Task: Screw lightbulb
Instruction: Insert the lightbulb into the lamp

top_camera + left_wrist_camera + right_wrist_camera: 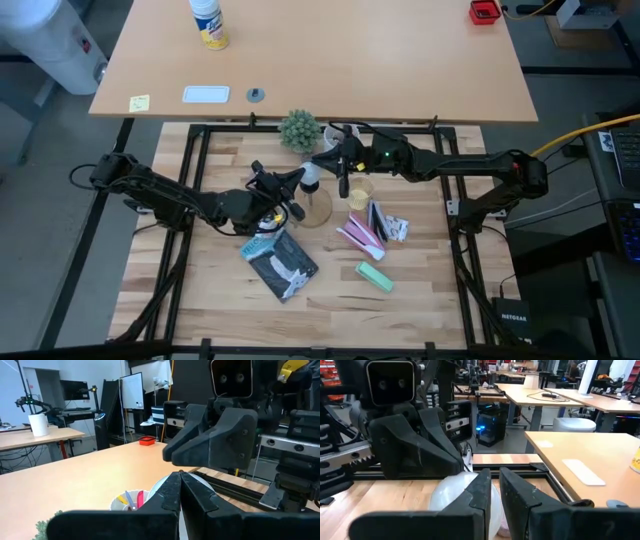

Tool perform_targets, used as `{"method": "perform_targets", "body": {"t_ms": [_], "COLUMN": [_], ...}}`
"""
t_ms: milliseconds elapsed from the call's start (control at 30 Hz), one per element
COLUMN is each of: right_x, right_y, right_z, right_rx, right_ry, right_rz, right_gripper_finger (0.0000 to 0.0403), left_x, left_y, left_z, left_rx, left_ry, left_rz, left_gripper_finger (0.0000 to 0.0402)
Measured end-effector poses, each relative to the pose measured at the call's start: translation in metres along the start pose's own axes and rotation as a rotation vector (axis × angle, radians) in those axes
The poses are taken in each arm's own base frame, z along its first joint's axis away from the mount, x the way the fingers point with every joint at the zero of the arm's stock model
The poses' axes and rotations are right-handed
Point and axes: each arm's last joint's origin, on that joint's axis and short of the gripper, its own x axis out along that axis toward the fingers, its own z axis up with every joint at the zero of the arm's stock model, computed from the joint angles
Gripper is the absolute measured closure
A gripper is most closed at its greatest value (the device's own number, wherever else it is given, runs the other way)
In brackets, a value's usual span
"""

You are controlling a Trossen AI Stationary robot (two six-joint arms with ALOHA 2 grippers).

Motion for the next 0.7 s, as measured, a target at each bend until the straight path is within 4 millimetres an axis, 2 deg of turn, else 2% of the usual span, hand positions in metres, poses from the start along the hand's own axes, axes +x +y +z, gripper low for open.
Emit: {"method": "perform_targets", "body": {"t_ms": [167,700], "right_x": [-0.0001,-0.0003], "right_y": [0.0021,0.0023], "right_z": [0.0001,-0.0021], "right_rx": [0.004,0.009], "right_ry": [-0.004,0.024], "right_rz": [0.073,0.076], "right_gripper_finger": [0.0359,0.0359], "left_x": [0.0000,0.0000], "left_y": [0.0000,0.0001], "left_z": [-0.0001,0.0012], "left_rx": [0.000,-0.019], "left_ry": [0.000,-0.012], "left_rz": [0.000,0.001], "left_gripper_finger": [0.0400,0.0400]}}
